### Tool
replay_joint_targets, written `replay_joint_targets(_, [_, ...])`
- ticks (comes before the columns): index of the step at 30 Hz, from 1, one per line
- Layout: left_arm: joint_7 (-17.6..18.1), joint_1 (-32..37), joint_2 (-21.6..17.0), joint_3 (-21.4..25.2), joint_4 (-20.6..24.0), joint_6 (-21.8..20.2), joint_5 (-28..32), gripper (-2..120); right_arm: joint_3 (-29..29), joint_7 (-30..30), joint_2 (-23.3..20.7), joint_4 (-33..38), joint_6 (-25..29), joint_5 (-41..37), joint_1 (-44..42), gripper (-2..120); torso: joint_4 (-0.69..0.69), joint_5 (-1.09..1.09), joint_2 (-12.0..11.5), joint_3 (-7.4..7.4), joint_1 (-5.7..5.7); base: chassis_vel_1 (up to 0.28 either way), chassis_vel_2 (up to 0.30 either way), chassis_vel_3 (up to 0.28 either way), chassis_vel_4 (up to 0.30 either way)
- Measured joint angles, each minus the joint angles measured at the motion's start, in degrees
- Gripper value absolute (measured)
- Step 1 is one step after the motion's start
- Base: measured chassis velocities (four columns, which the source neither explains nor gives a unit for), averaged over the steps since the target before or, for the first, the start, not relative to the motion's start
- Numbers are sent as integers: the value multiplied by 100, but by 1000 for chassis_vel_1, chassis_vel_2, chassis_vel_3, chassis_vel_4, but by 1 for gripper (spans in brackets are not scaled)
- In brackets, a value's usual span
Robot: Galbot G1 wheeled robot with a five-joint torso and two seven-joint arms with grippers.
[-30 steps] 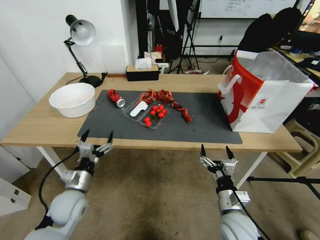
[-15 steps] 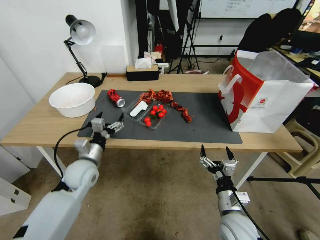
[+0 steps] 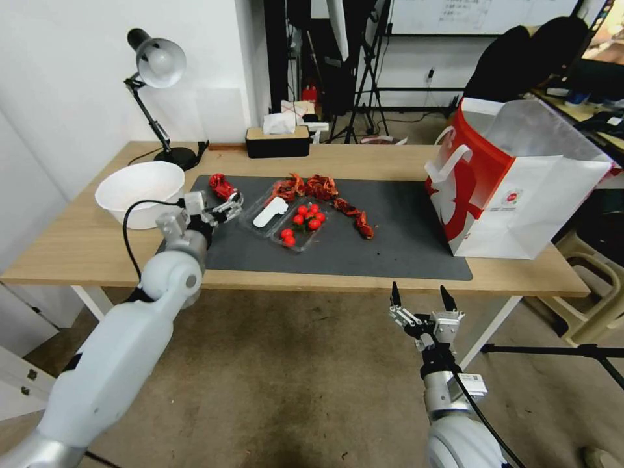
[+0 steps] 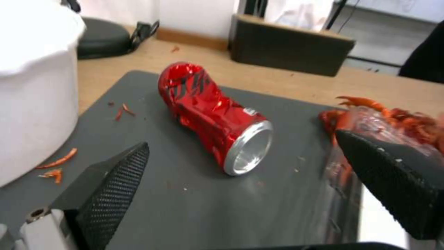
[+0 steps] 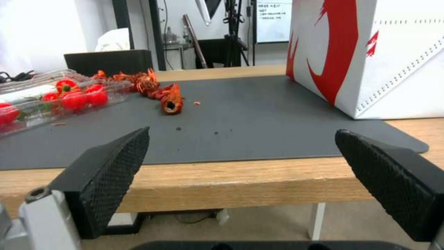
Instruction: Pick up the trash from the table and place it into the takeout bag.
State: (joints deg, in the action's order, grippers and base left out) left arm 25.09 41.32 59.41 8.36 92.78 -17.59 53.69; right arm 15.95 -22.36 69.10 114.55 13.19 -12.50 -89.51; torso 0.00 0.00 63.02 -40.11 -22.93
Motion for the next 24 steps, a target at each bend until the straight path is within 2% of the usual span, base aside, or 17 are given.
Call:
replay_joint_targets(1, [97, -137, 73, -34, -138, -122, 16, 100, 3, -1, 0, 0, -1, 0, 3, 100, 0, 0, 0, 0, 0, 0, 0, 0, 0])
replay_joint_targets(6, [308, -519, 293, -218, -540, -225, 34, 100, 5, -4, 12, -17, -3, 1, 13, 100, 0, 0, 0, 0, 1, 0, 0, 0, 0])
replay_joint_targets(18, [571, -1032, 573, -491, -1173, -321, -198, 100, 42, -13, 21, -37, -3, 1, 9, 100, 0, 1, 0, 0, 1, 0, 0, 0, 0])
replay_joint_targets(24, [632, -1203, 678, -587, -1499, -338, -337, 95, 41, -16, 36, -41, -1, 1, 8, 100, 0, 0, 0, 0, 1, 0, 0, 0, 0])
